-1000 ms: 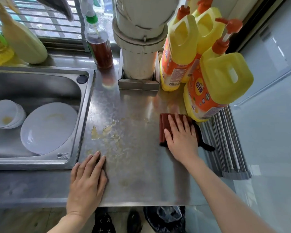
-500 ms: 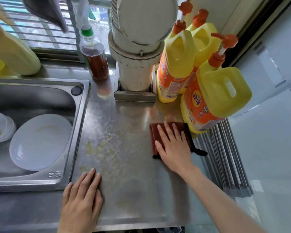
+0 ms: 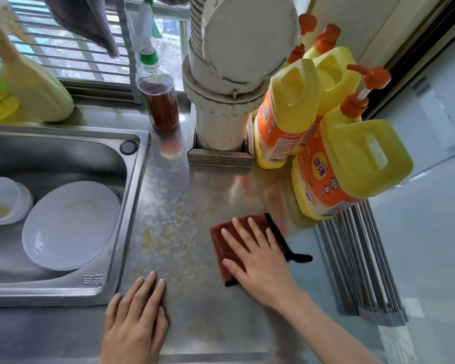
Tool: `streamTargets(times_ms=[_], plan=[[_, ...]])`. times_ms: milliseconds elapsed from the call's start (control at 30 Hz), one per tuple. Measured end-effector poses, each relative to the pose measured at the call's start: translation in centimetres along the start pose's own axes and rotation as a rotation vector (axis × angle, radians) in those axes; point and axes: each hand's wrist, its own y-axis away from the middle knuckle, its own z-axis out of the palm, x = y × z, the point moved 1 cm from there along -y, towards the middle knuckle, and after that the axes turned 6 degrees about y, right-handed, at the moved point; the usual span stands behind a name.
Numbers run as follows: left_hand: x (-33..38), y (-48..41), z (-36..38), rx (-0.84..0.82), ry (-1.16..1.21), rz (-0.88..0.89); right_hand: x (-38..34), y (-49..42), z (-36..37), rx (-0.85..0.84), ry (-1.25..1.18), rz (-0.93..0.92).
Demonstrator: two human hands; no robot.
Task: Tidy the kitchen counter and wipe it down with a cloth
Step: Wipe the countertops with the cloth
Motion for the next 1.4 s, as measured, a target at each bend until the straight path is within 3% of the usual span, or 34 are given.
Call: streamTargets(times_ms=[133,233,300,367,467,533,633,767,867,967,1100,1200,1267,1400], plan=[[0.0,0.2,0.1,-0.005,0.005,0.006,2.8,-5.8,-2.0,-0.031,-0.077,0.296],[0.0,0.2,0.0,-0.022,0.020,0.001,0.3,-8.9,-2.6,-0.018,-0.172,0.487],[-0.1,0.3,-0.2,-0.060,0.030,-0.002,-3.4,-9.1,-2.5,0.003,-0.194,0.414],[-0.2,0.4,-0.2,-0.100,0.040,-0.004,-6.9,-8.3,-2.3,0.025,-0.182,0.230],[-0.4,0.6,0.0,-0.126,0.045,-0.019,-6.8,-7.2,-1.8,-0.006,-0.136,0.061],[-0.4,0.5,0.0,-0.139,0.041,-0.033,-3.9,-7.4,-1.8,0.001,-0.101,0.082],[-0.4,0.5,-0.2,-0.168,0.029,-0.026,-0.4,-8.6,-2.3,-0.031,-0.092,0.274],[-0.5,0.6,-0.1,-0.174,0.022,-0.018,-3.6,-8.9,-2.1,0.001,-0.117,0.410],[-0.5,0.7,-0.1,-0.185,0.007,-0.019,-6.2,-6.3,-1.2,-0.005,-0.087,0.149],[-0.5,0.7,-0.2,-0.187,0.005,-0.033,-3.3,-5.1,-1.3,-0.036,0.002,-0.037],[-0.5,0.7,-0.1,-0.193,0.009,-0.032,1.6,-7.9,-2.2,-0.053,-0.009,0.270],[-0.5,0.7,0.1,-0.191,0.005,-0.033,-0.9,-9.9,-2.6,-0.030,-0.100,0.445],[-0.5,0.7,0.1,-0.198,0.003,-0.035,-4.1,-9.9,-2.5,-0.025,-0.122,0.364],[-0.6,0.8,0.1,-0.206,-0.004,-0.038,-7.1,-7.3,-1.6,-0.015,-0.033,0.026]])
